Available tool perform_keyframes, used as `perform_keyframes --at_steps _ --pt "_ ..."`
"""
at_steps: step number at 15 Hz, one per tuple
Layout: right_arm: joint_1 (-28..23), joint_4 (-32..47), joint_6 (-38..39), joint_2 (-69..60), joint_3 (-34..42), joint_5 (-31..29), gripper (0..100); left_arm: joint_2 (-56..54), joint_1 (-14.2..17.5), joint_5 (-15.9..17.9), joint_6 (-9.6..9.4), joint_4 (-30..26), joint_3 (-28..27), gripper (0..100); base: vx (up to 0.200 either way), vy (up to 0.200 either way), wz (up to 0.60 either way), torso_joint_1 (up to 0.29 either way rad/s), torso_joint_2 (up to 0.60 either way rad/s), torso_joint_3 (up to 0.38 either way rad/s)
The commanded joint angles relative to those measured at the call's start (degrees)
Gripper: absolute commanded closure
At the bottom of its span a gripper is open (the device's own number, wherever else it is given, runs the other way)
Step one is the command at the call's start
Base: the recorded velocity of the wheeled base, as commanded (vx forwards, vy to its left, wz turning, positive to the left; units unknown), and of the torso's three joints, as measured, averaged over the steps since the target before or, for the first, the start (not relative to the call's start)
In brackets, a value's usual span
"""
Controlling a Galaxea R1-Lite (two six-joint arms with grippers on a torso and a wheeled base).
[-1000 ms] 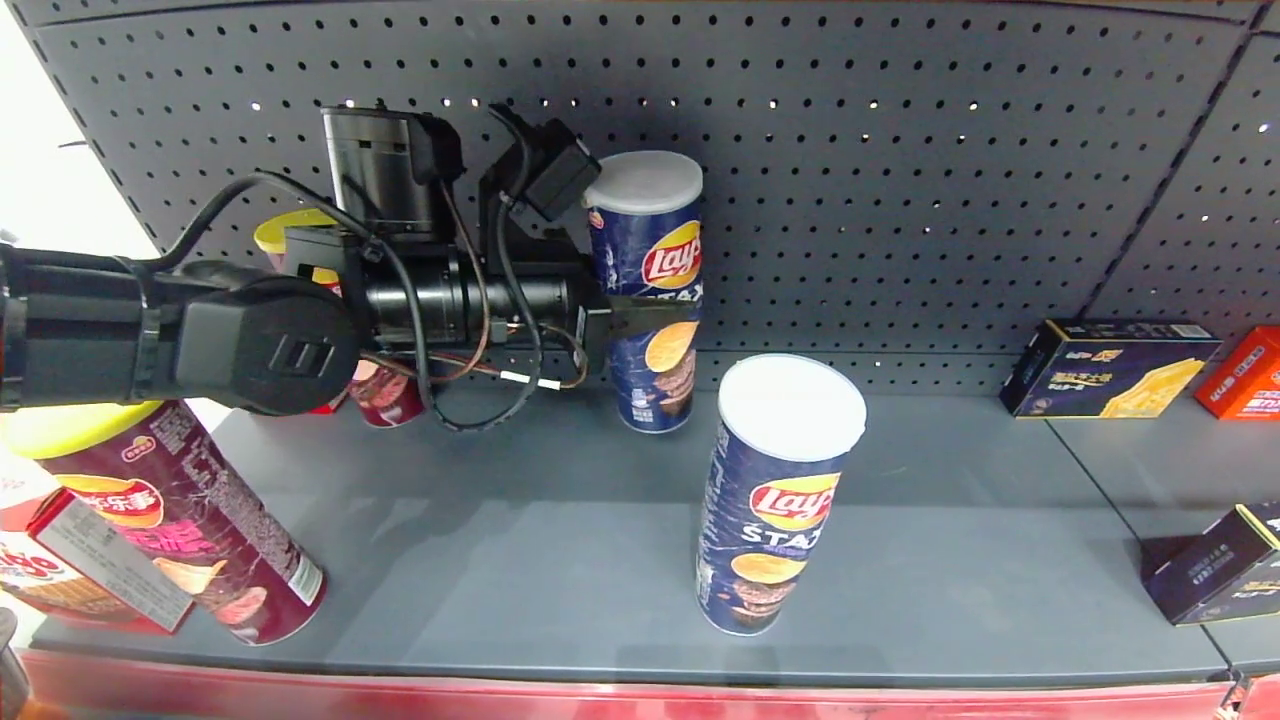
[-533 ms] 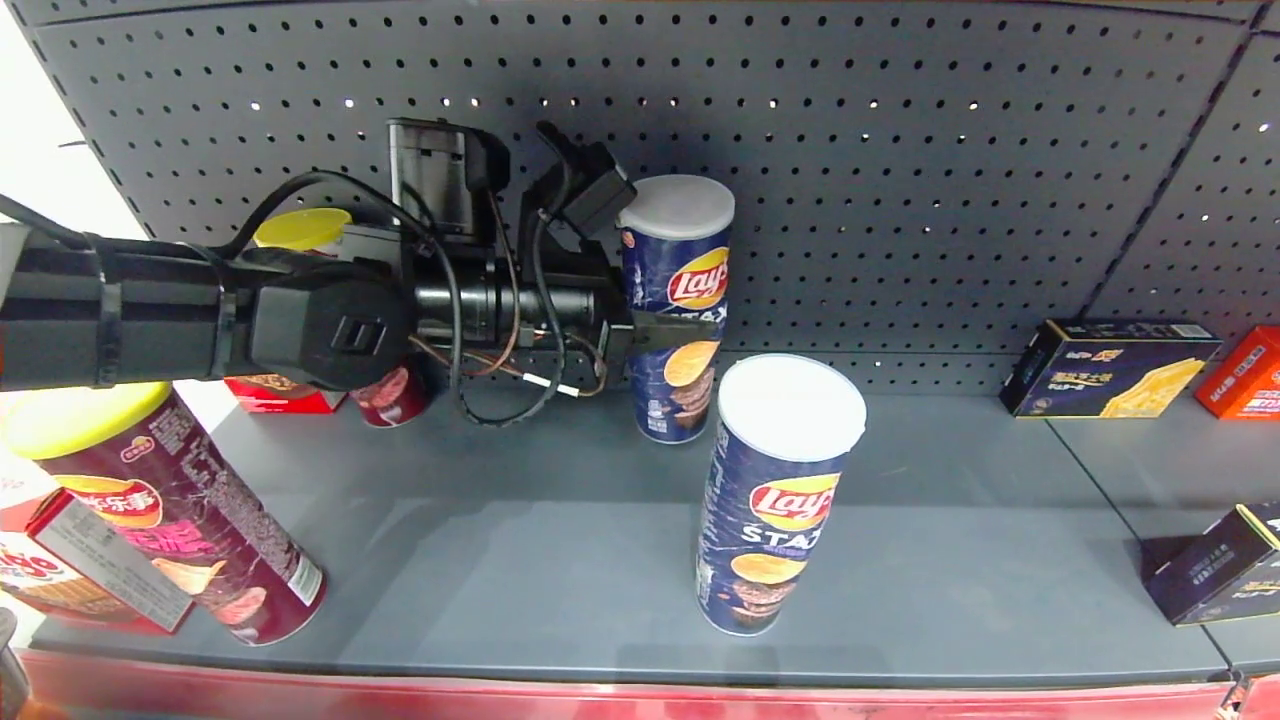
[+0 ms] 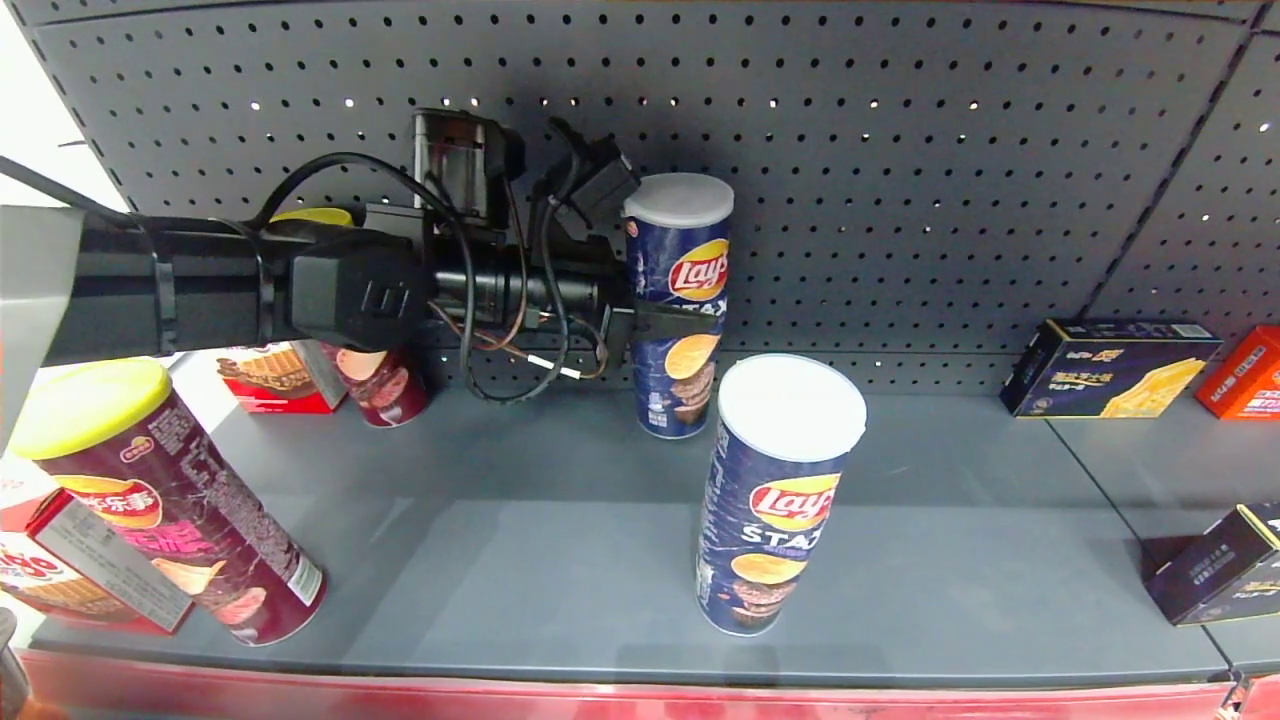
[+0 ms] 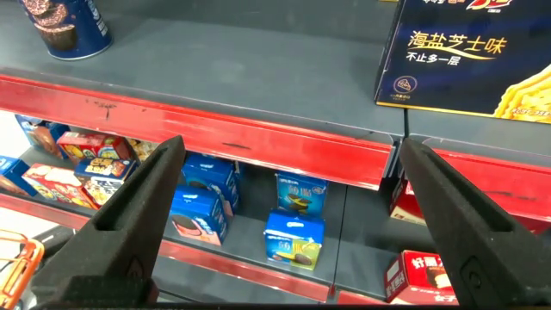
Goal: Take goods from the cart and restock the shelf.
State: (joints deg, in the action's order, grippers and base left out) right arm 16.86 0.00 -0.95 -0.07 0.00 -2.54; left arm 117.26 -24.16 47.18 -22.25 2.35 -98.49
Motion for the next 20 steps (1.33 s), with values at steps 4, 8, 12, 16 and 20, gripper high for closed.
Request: perform_keyframes --at_steps 4,8,12,16,20 --pt "0.0 0.0 0.0 0.1 0.0 0.1 0 2.4 0.0 0.5 -0.16 0.0 -1.3 100 0.000 0.000 0.00 0.000 0.00 0.000" --pt "0.0 0.0 0.0 0.1 0.0 0.1 0 3.2 -0.2 0.5 -1.31 0.2 -1.4 100 0.000 0.000 0.00 0.000 0.00 0.000" --pt "0.0 0.0 0.0 0.1 0.0 0.0 0 4.8 -0.4 0.5 -1.57 0.3 -2.4 100 0.000 0.000 0.00 0.000 0.00 0.000" --pt "0.0 0.0 0.0 0.1 0.0 0.0 0 5.6 -0.5 0.5 -2.63 0.4 -2.6 100 0.000 0.000 0.00 0.000 0.00 0.000" --pt "0.0 0.0 0.0 0.1 0.0 0.0 0 6.5 -0.7 0.4 -4.38 0.5 -2.3 100 0.000 0.000 0.00 0.000 0.00 0.000"
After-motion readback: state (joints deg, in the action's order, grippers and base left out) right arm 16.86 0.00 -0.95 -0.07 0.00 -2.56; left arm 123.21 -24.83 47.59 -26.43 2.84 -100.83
